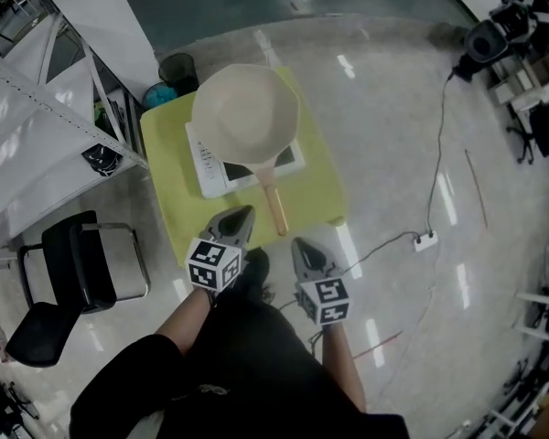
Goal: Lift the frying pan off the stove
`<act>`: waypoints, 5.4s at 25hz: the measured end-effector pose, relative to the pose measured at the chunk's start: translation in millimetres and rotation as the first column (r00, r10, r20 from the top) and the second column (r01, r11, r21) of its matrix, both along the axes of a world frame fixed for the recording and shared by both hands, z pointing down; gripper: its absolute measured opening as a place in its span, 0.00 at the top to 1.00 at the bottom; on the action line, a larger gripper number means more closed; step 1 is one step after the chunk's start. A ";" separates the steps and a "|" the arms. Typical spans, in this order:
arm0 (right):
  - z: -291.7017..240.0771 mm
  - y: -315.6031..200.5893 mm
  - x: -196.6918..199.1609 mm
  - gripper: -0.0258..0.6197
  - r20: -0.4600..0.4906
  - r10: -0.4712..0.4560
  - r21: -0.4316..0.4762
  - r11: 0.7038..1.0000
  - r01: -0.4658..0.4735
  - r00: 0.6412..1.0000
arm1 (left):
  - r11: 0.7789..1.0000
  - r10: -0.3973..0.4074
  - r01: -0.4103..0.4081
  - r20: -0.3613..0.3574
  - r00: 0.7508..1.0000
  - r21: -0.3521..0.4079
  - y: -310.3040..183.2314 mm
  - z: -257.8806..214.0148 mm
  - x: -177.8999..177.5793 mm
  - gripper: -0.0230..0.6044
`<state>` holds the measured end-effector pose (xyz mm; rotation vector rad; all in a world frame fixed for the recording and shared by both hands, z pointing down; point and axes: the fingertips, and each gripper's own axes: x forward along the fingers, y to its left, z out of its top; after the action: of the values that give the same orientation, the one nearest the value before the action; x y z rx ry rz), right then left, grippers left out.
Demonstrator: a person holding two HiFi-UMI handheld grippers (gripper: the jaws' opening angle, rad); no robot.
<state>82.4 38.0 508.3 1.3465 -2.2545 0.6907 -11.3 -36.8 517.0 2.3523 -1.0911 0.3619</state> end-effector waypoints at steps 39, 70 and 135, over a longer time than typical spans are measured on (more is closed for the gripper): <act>85.2 -40.1 31.7 0.93 0.076 -0.066 -0.300 0.950 0.086 0.995 | 0.846 -0.200 -0.068 -0.434 0.879 -0.529 -94.4 120.1 24.1 0.55; 107.8 -65.2 -8.6 0.64 0.170 -0.152 -0.359 0.911 0.205 0.974 | 0.776 -0.240 -0.162 -0.522 0.818 -0.610 -128.6 141.1 59.5 0.59; 136.1 -96.8 -69.7 0.77 0.283 -0.143 -0.485 0.832 0.270 0.948 | 0.798 -0.191 -0.177 -0.520 0.832 -0.577 -132.0 121.7 58.8 0.59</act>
<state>12.7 -58.8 644.3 0.7728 -2.1143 1.3216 47.4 -168.9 638.7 1.6928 -0.5719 -0.0087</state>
